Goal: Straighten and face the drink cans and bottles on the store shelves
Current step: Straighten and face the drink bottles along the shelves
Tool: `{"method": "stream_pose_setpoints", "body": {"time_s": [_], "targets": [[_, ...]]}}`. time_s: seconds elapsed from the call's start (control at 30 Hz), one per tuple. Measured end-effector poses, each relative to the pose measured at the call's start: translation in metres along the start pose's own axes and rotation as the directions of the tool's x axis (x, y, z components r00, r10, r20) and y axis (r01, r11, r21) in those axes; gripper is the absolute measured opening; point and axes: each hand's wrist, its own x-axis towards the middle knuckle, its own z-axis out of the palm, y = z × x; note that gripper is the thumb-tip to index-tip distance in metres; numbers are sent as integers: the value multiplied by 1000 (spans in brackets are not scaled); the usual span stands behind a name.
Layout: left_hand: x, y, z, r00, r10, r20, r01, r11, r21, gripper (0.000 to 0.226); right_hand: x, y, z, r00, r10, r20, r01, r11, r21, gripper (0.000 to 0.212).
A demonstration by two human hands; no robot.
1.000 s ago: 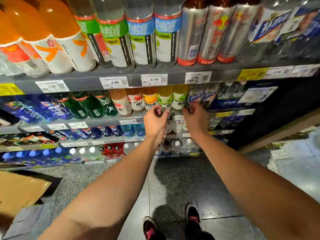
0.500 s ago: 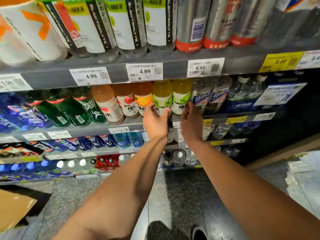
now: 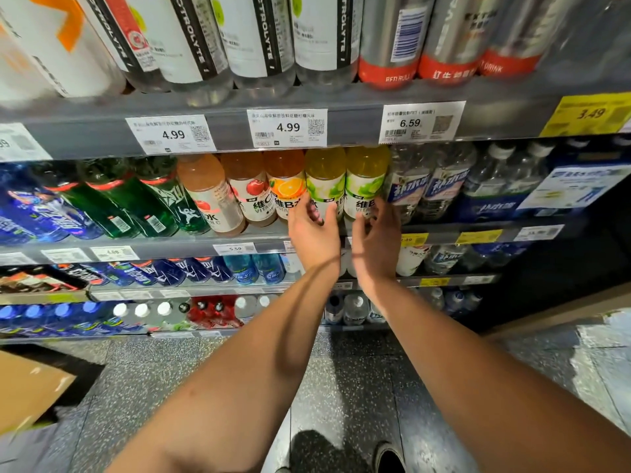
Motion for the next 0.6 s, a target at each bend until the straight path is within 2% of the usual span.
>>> {"method": "stream_pose_setpoints", "body": {"time_s": [0.13, 0.2, 0.33, 0.43, 0.6], "targets": [[8, -3, -16, 999, -41, 19, 42, 997, -66, 27, -4, -5, -1, 997, -47, -59, 46, 999, -12, 17], [19, -9, -32, 1000, -8, -20, 7, 999, -40, 21, -10, -16, 8, 995, -93, 17, 93, 995, 23, 12], [41, -20, -65, 995, 44, -85, -41, 999, 26, 22, -21, -48, 44, 947, -37, 319, -37, 974, 222, 26], [56, -23, -81, 994, 75, -74, -70, 995, 65, 17, -23, -64, 65, 934, -28, 356, -59, 971, 233, 34], [70, -26, -106, 998, 62, 18, -63, 998, 10, 7, -30, -65, 78, 940, -33, 341, -5, 994, 110, 36]]}}
